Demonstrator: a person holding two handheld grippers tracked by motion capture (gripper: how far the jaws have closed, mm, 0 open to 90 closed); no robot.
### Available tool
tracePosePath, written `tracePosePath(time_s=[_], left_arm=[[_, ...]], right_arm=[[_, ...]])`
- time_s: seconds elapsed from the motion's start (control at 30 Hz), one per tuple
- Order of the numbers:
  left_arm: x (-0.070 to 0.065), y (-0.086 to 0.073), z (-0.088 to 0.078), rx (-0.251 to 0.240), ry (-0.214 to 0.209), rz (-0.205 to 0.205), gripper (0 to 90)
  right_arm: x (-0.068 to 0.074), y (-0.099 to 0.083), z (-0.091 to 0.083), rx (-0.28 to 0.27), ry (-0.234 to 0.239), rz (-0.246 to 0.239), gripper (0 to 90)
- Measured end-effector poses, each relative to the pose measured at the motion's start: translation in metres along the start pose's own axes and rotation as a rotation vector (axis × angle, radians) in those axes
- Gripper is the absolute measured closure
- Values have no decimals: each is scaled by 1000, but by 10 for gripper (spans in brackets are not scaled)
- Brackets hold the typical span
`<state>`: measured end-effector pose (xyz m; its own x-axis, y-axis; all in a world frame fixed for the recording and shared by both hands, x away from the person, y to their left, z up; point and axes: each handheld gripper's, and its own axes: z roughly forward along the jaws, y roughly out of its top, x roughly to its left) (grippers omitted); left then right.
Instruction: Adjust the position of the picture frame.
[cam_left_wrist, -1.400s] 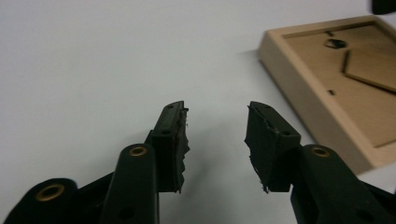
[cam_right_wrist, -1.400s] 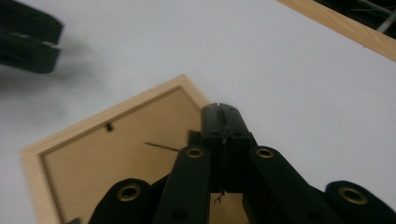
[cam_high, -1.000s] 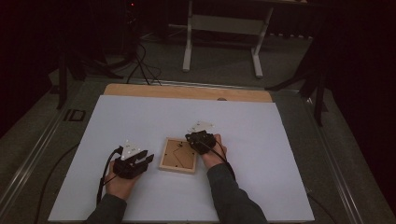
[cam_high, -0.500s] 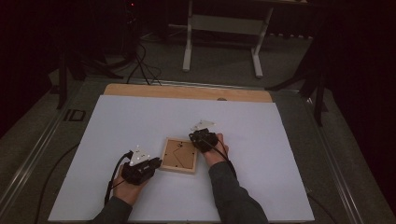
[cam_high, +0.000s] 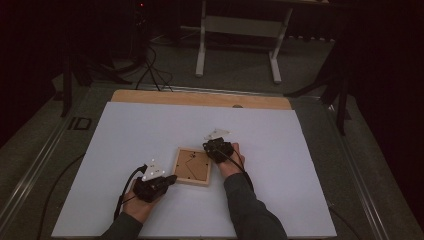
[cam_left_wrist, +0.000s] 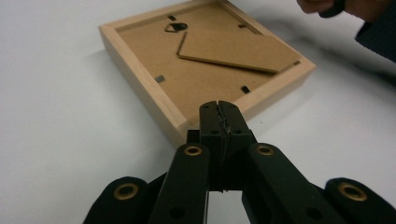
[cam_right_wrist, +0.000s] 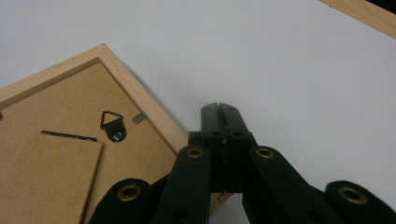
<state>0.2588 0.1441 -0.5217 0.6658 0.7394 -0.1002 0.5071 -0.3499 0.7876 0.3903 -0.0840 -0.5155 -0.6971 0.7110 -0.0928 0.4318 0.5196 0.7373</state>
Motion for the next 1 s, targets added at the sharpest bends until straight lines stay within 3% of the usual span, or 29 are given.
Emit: tracePosePath(time_s=[0.3, 0.87, 1.0], left_arm=[[-2, -1, 7, 65, -9, 36, 895], [-9, -2, 15, 124, -8, 94, 896], [-7, -2, 15, 128, -3, 86, 896]], right_arm=[[0, 0, 0, 4, -1, -7, 896], [0, 2, 1, 15, -3, -18, 896], [0, 2, 1, 15, -2, -21, 896]])
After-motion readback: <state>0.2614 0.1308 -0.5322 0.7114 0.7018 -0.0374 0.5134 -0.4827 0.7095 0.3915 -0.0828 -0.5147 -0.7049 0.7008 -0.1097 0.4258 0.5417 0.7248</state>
